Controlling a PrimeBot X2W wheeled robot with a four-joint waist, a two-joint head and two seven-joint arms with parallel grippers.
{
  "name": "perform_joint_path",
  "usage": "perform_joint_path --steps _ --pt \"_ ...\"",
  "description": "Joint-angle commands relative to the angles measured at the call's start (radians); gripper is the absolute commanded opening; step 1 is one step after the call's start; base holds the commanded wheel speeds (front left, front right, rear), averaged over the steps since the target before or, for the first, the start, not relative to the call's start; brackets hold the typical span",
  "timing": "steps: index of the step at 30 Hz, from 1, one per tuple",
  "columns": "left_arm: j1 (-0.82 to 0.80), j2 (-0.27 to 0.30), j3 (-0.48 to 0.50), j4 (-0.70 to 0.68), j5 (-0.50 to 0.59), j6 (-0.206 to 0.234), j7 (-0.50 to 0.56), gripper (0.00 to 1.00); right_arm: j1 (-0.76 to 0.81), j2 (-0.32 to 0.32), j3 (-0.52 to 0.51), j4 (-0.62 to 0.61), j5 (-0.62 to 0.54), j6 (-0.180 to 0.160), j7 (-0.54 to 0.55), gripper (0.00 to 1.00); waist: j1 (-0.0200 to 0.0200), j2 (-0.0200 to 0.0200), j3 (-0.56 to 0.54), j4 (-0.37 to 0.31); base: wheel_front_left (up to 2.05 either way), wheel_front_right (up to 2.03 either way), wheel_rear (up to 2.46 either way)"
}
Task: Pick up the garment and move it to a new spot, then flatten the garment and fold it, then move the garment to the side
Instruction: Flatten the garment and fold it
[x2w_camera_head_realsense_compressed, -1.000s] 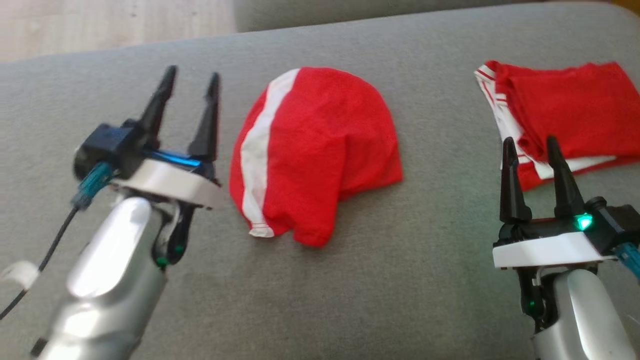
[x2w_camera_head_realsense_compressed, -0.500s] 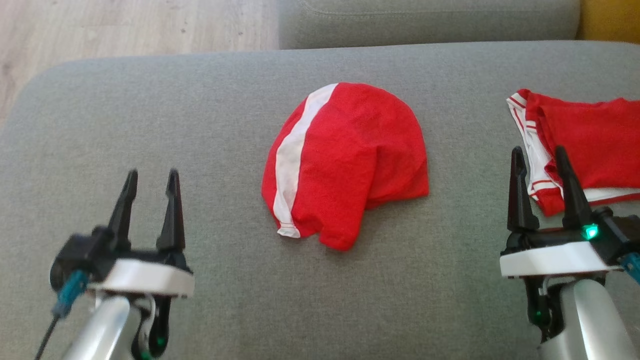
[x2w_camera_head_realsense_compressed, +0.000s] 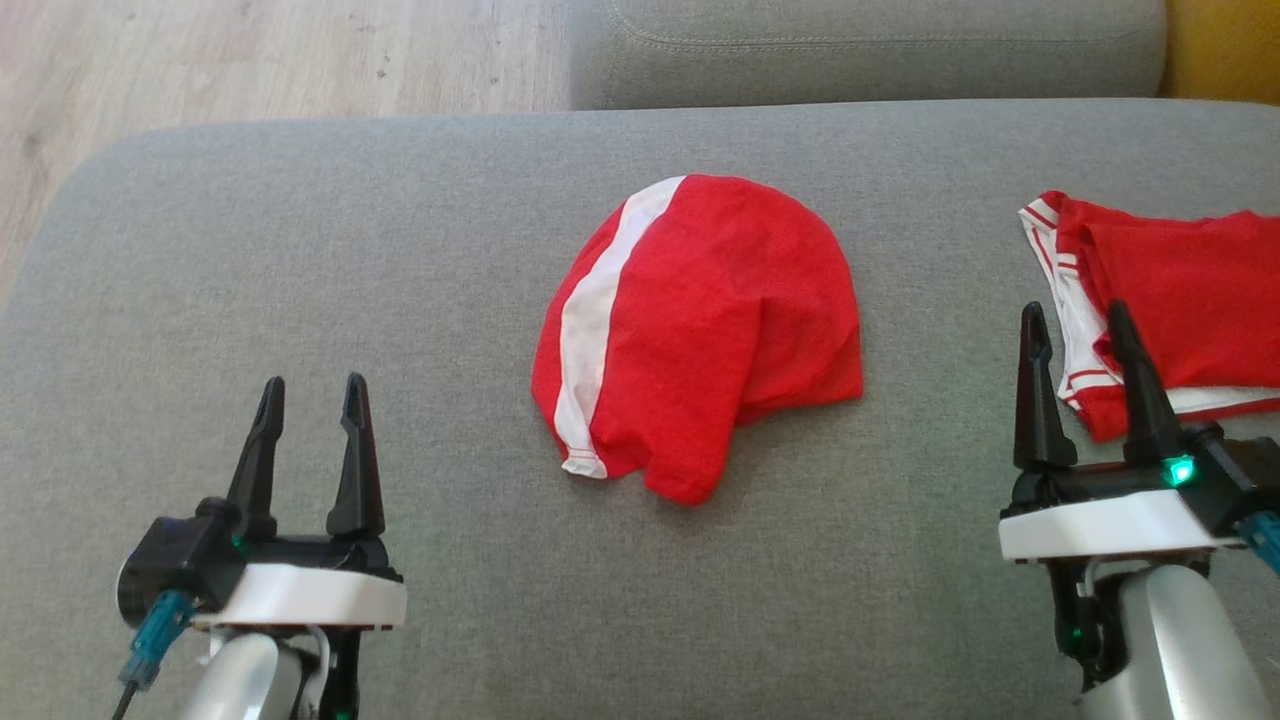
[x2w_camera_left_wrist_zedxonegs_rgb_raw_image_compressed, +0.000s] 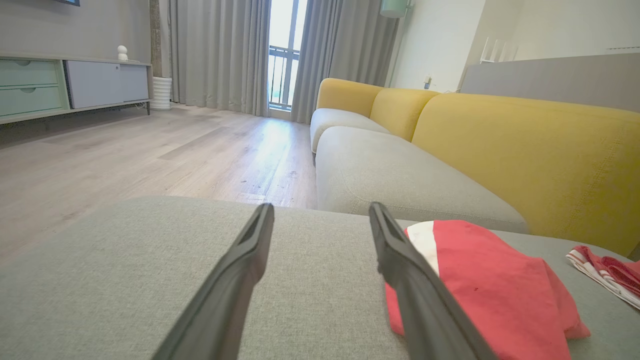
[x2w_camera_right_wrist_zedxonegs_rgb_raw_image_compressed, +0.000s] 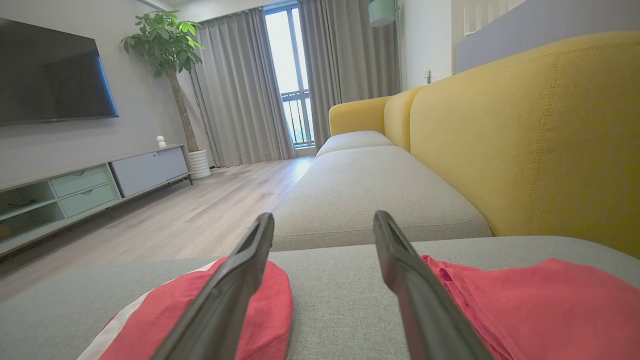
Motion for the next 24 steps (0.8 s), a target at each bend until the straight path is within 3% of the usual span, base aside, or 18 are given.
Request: perform_joint_path --steps 1,11,18,24 --pt "-0.025 0.010 0.052 -0.033 0.013 -0.007 -0.010 1.00 -0.012 -0.002 0.024 -0.032 -0.001 0.007 -0.011 1.00 0.0001 0.0000 0.000 -0.002 0.00 0.00 0.00" --pt "-0.029 -0.031 0.086 -0.026 0.056 -0.054 -0.010 1.00 -0.015 -0.002 0.051 -0.028 -0.005 0.007 -0.008 1.00 0.0001 0.0000 0.016 0.003 0.00 0.00 0.00" --pt "-0.053 -0.058 0.089 -0.013 0.072 -0.081 -0.010 1.00 -0.057 -0.002 0.239 -0.031 -0.034 0.007 0.041 1.00 0.0001 0.0000 0.056 0.030 0.00 0.00 0.00" --pt "-0.087 -0.087 0.086 0.009 0.086 -0.109 -0.010 1.00 -0.169 -0.002 0.476 0.041 -0.067 0.007 0.133 1.00 0.0001 0.0000 0.106 0.076 0.00 0.00 0.00"
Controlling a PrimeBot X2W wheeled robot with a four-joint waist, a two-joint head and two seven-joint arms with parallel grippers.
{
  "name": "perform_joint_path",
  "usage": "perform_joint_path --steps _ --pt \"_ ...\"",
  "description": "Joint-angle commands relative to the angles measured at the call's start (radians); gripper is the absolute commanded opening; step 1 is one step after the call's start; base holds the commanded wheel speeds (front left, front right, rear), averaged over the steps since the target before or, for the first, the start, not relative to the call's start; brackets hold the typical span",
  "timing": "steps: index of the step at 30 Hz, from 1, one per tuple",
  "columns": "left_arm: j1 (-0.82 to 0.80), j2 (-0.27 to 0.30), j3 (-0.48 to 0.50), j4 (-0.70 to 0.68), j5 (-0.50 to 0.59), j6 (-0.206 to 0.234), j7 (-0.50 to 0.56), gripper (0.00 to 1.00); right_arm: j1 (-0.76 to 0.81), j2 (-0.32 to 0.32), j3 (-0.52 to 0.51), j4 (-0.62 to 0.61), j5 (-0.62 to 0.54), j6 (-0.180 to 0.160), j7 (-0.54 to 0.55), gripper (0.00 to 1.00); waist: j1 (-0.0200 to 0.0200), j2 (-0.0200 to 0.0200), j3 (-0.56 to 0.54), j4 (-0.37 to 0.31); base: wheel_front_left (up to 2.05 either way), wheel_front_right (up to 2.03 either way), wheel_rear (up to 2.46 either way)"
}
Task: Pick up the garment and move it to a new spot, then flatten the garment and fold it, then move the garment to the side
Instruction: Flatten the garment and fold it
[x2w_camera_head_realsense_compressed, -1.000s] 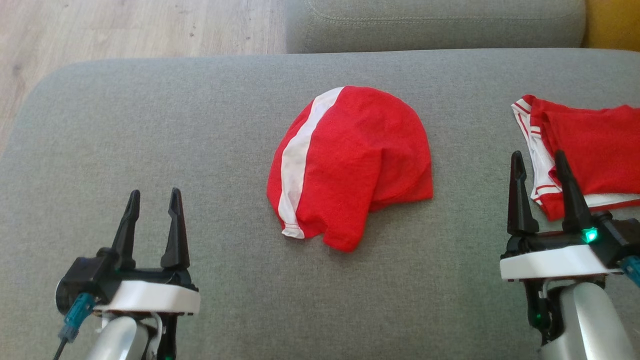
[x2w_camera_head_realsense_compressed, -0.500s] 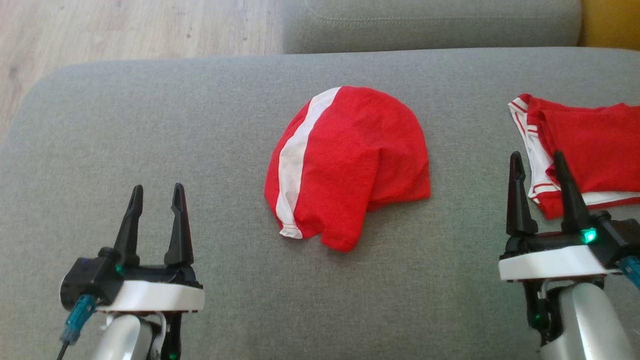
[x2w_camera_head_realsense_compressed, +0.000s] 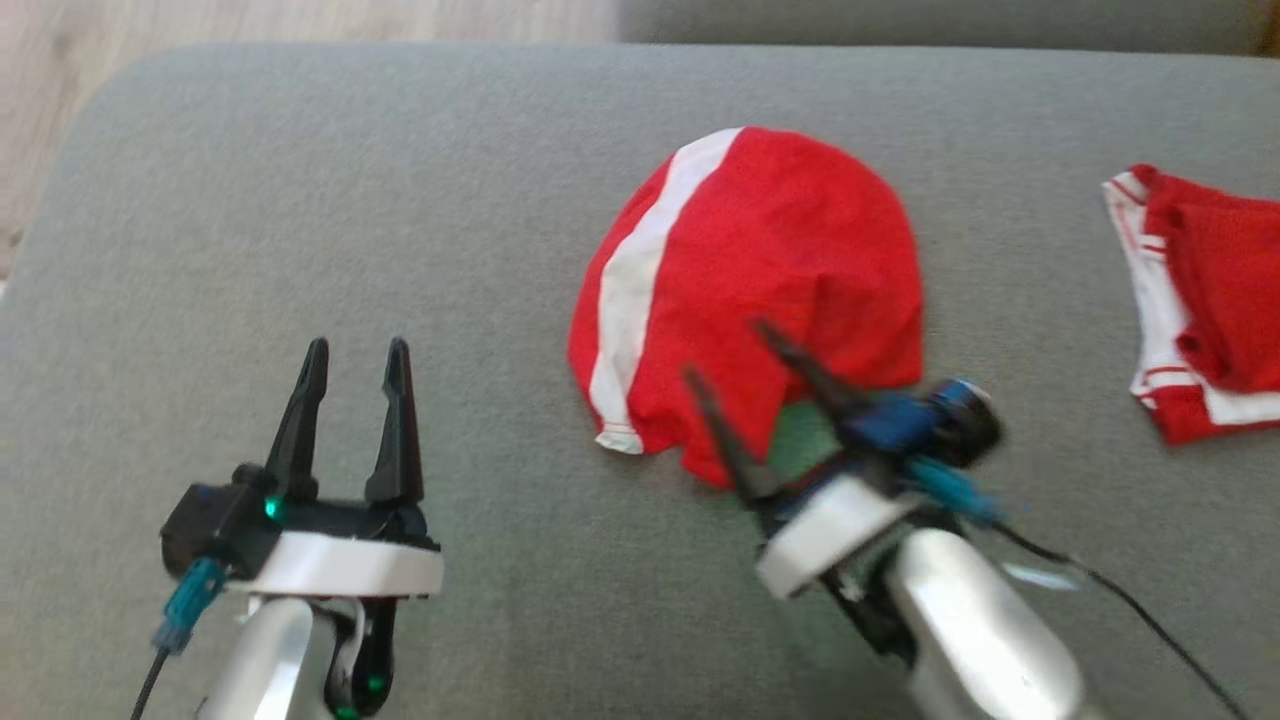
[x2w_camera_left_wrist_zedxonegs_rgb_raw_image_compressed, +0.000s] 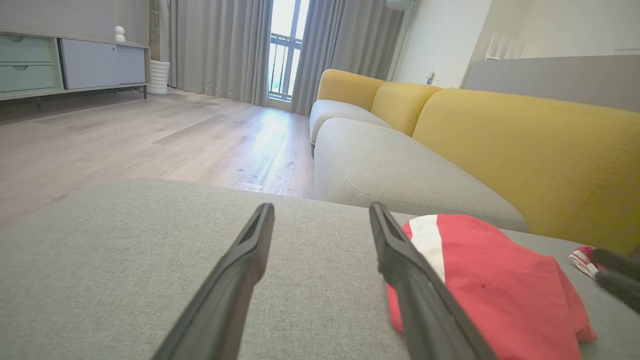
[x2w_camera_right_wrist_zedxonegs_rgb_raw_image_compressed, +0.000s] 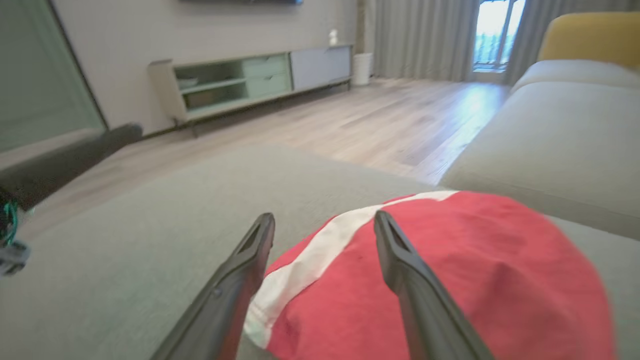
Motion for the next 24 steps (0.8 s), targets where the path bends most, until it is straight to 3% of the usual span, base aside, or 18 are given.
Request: perform_joint_path --steps 1,7,17,18,19,24 --pt "-0.046 0.005 0.038 -0.023 0.009 -0.005 -0.009 1.00 -0.052 0.002 0.051 -0.006 -0.012 0.007 0.020 1.00 -0.0001 0.0000 0.023 0.026 0.00 0.00 0.00" --pt "-0.079 -0.029 0.047 0.006 0.019 -0.031 -0.009 1.00 -0.207 0.002 0.221 0.197 -0.035 0.007 0.142 1.00 -0.0001 0.0000 0.057 0.086 0.00 0.00 0.00" --pt "-0.093 -0.074 0.079 0.039 0.032 -0.060 -0.009 1.00 -0.352 0.002 0.347 0.490 -0.017 0.007 0.262 1.00 -0.0001 0.0000 0.081 0.163 0.00 0.00 0.00" --pt "-0.091 -0.076 0.083 0.040 0.034 -0.063 -0.009 1.00 -0.356 0.002 0.358 0.505 -0.007 0.007 0.266 0.58 -0.0001 0.0000 0.081 0.166 0.00 0.00 0.00" --pt "-0.090 -0.079 0.086 0.042 0.036 -0.065 -0.009 1.00 -0.362 0.002 0.365 0.517 0.002 0.007 0.264 0.00 -0.0001 0.0000 0.081 0.168 0.00 0.00 0.00" --pt "-0.086 -0.086 0.106 0.052 0.047 -0.074 -0.010 1.00 -0.381 0.002 0.347 0.528 0.050 0.007 0.204 0.00 -0.0001 0.0000 0.067 0.162 0.00 0.00 0.00"
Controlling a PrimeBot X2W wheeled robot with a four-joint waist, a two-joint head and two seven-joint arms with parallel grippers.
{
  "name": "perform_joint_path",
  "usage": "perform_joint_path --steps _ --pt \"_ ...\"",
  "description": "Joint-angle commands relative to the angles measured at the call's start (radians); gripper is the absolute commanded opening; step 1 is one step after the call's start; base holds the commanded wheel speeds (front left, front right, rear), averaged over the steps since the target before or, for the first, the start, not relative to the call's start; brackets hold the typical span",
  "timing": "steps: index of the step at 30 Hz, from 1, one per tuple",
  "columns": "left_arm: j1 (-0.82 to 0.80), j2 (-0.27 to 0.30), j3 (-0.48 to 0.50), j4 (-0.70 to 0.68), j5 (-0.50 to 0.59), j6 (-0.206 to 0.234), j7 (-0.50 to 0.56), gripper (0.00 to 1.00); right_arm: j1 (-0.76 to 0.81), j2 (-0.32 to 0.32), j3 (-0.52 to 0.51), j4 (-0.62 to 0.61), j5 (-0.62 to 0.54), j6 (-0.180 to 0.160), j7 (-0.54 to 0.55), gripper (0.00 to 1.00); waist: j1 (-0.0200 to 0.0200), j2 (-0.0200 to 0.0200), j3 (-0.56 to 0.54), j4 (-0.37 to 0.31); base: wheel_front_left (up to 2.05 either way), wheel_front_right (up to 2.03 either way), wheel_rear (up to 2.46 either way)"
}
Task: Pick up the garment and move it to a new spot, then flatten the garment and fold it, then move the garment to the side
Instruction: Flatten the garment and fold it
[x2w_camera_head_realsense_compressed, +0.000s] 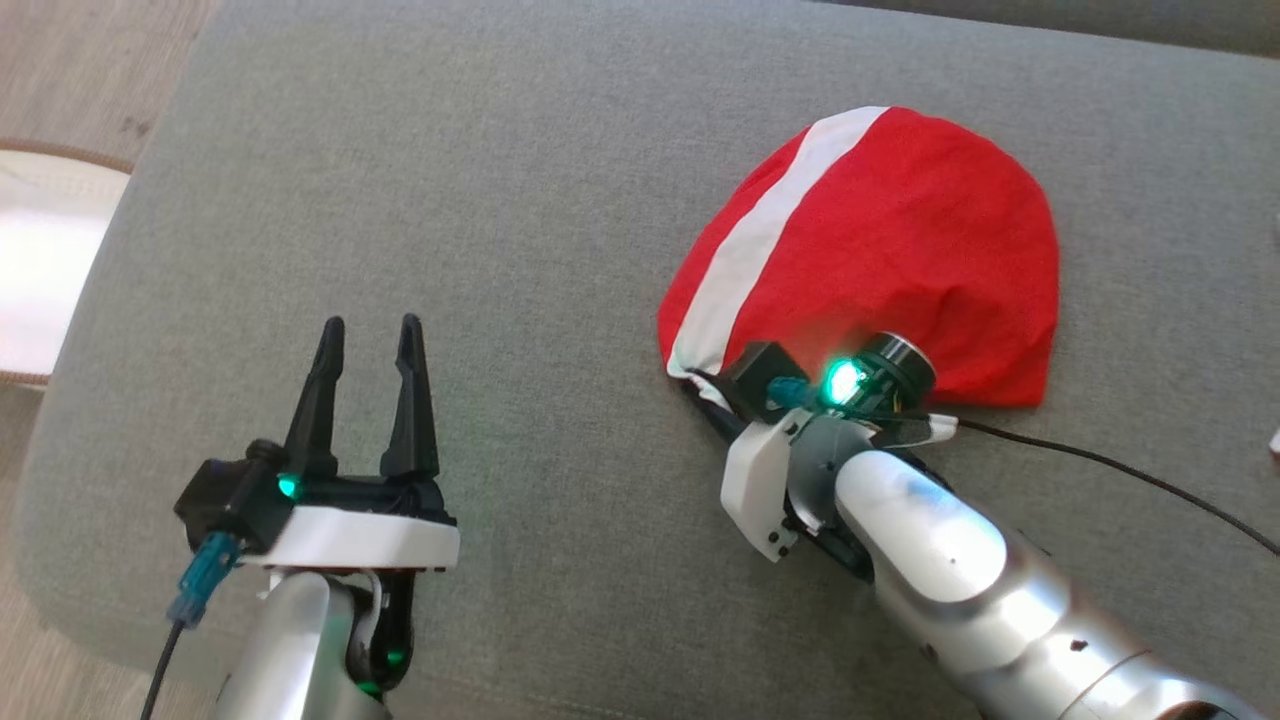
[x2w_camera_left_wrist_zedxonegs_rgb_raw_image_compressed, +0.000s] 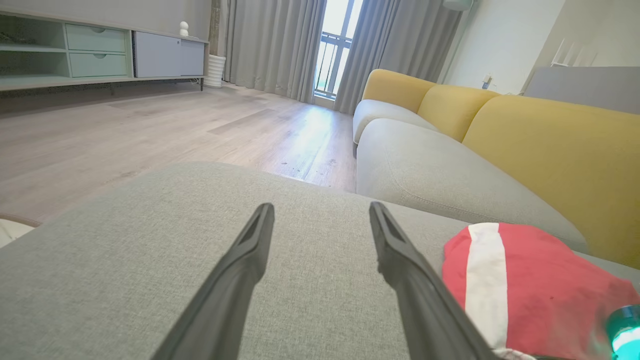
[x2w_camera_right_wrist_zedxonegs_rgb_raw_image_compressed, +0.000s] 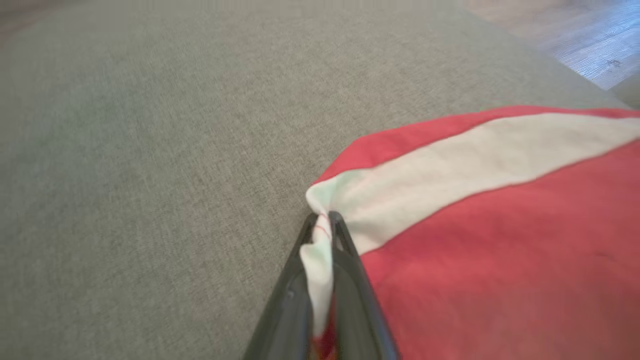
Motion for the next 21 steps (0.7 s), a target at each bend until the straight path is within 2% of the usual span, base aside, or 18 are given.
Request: perform_joint_path --steps 1,7,17,21 --pt "-0.026 0.007 0.046 -0.025 0.016 -0.005 -0.010 1.00 -0.002 0.015 -0.006 -0.021 0.018 0.007 -0.030 0.00 -0.0001 0.0000 -0.011 -0.010 0.00 0.00 0.00" --pt "-0.018 0.001 0.065 -0.027 0.032 -0.013 -0.010 1.00 -0.071 0.015 -0.057 -0.109 0.064 0.007 -0.165 0.00 -0.0001 0.0000 -0.060 -0.046 0.00 0.00 0.00" --pt "0.009 -0.009 0.074 -0.033 0.036 -0.018 -0.010 1.00 -0.272 0.015 -0.041 -0.310 0.199 0.007 -0.292 0.00 -0.0001 0.0000 -0.122 -0.063 0.00 0.00 0.00" --pt "0.027 -0.012 0.078 -0.036 0.037 -0.019 -0.010 1.00 -0.364 0.015 -0.117 -0.374 0.284 0.007 -0.330 0.00 -0.0001 0.0000 -0.138 -0.063 0.00 0.00 0.00"
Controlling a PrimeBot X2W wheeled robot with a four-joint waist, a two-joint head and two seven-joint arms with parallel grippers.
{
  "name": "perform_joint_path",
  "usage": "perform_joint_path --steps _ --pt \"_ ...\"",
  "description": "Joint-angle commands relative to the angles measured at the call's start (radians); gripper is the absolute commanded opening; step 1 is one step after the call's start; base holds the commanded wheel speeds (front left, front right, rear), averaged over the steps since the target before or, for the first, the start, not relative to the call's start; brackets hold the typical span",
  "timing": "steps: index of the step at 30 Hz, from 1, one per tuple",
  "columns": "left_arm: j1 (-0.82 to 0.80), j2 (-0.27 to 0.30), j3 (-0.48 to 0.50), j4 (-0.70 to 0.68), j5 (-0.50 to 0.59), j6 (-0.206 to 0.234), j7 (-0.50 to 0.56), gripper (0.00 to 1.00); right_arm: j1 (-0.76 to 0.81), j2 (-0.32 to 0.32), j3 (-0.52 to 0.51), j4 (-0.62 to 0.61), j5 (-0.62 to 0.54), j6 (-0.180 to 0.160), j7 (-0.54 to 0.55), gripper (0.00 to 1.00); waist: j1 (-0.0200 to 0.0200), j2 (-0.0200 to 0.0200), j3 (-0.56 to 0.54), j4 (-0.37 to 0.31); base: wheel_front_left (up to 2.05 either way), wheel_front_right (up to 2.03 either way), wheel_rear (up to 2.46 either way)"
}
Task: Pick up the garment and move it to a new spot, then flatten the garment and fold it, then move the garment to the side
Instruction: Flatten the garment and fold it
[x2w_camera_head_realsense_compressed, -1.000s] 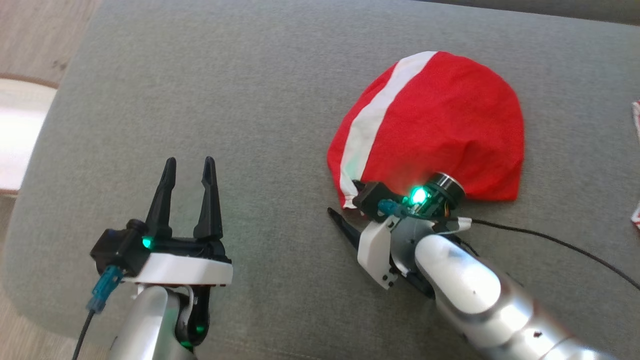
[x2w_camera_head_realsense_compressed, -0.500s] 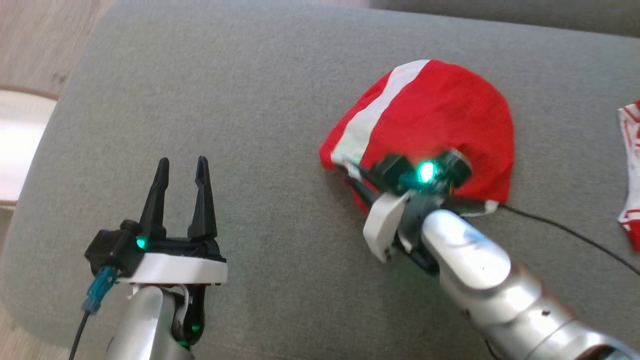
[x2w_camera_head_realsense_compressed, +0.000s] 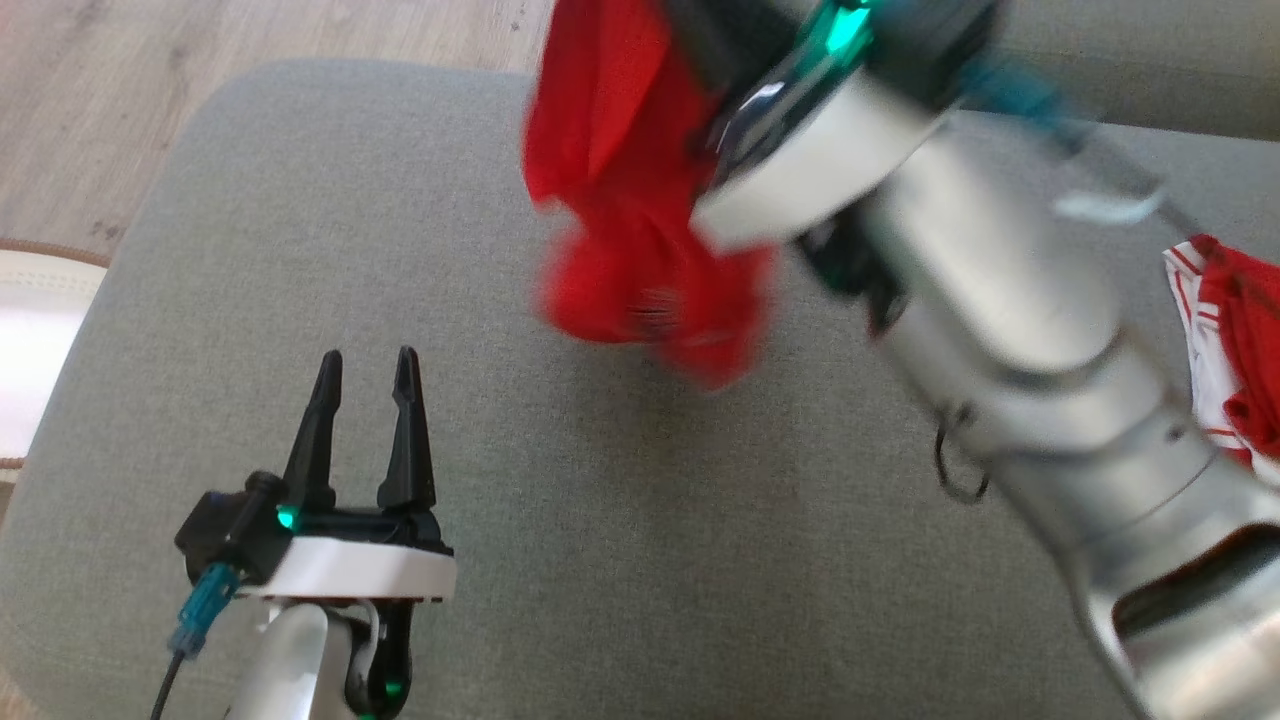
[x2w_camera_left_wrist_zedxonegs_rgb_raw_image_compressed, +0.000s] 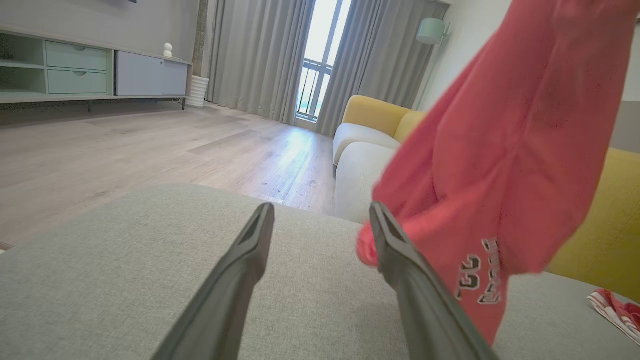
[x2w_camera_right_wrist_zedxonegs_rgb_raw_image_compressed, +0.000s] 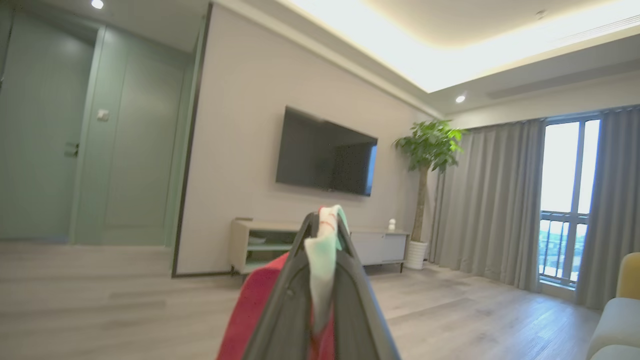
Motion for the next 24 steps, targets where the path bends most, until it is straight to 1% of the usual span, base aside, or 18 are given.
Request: perform_joint_path --steps 1,3,5,8,10,12,14,18,19,20,22,24 --pt "-0.019 0.004 0.040 -0.035 0.011 -0.001 -0.010 1.00 -0.027 0.021 -0.032 -0.031 0.016 0.007 -0.010 0.00 0.0001 0.0000 -0.002 0.000 0.00 0.00 0.00" --pt "-0.015 0.004 0.044 -0.039 0.011 -0.001 -0.010 1.00 -0.039 0.021 -0.087 -0.015 0.019 0.007 -0.010 0.00 0.0001 0.0000 -0.001 -0.001 0.00 0.00 0.00" --pt "-0.012 0.004 0.053 -0.045 0.010 -0.001 -0.010 1.00 -0.039 0.021 -0.137 0.012 -0.005 0.007 0.003 0.00 0.0001 0.0000 0.008 -0.007 0.00 0.00 0.00" --pt "-0.012 0.004 0.063 -0.050 0.012 -0.001 -0.010 1.00 0.000 0.021 -0.211 0.062 -0.040 0.007 0.033 0.00 0.0001 0.0000 0.024 -0.017 0.00 0.00 0.00" --pt "-0.016 0.003 0.063 -0.049 0.012 -0.002 -0.010 1.00 0.041 0.009 -0.246 0.091 -0.073 0.007 0.053 0.00 0.0001 0.0000 0.037 -0.021 0.00 0.00 0.00" --pt "-0.024 0.003 0.061 -0.050 0.011 -0.002 -0.010 1.00 0.088 -0.022 -0.273 0.116 -0.103 0.007 0.064 0.00 0.0001 0.0000 0.051 -0.025 0.00 0.00 0.00" --pt "-0.032 0.002 0.057 -0.049 0.011 -0.003 -0.010 1.00 0.133 -0.068 -0.308 0.156 -0.140 0.007 0.075 0.00 0.0001 0.0000 0.066 -0.030 0.00 0.00 0.00" --pt "-0.047 0.004 0.055 -0.045 0.011 -0.004 -0.010 1.00 0.184 -0.143 -0.417 0.283 -0.219 0.007 0.096 0.00 0.0001 0.0000 0.087 -0.043 0.00 0.00 0.00" --pt "-0.051 0.005 0.055 -0.043 0.012 -0.004 -0.010 1.00 0.184 -0.163 -0.449 0.317 -0.264 0.007 0.098 0.29 0.0001 0.0000 0.091 -0.046 0.00 0.00 0.00" --pt "-0.055 0.005 0.055 -0.043 0.012 -0.004 -0.010 1.00 0.180 -0.170 -0.486 0.344 -0.303 0.007 0.094 1.00 0.0001 0.0000 0.094 -0.050 0.00 0.00 0.00" --pt "-0.061 0.008 0.055 -0.040 0.012 -0.005 -0.010 1.00 0.171 -0.155 -0.551 0.379 -0.353 0.007 0.079 1.00 0.0001 0.0000 0.097 -0.058 0.00 0.00 0.00" --pt "-0.065 0.011 0.058 -0.038 0.013 -0.005 -0.010 1.00 0.160 -0.123 -0.588 0.388 -0.393 0.007 0.055 1.00 0.0001 0.0000 0.096 -0.070 0.00 0.00 0.00"
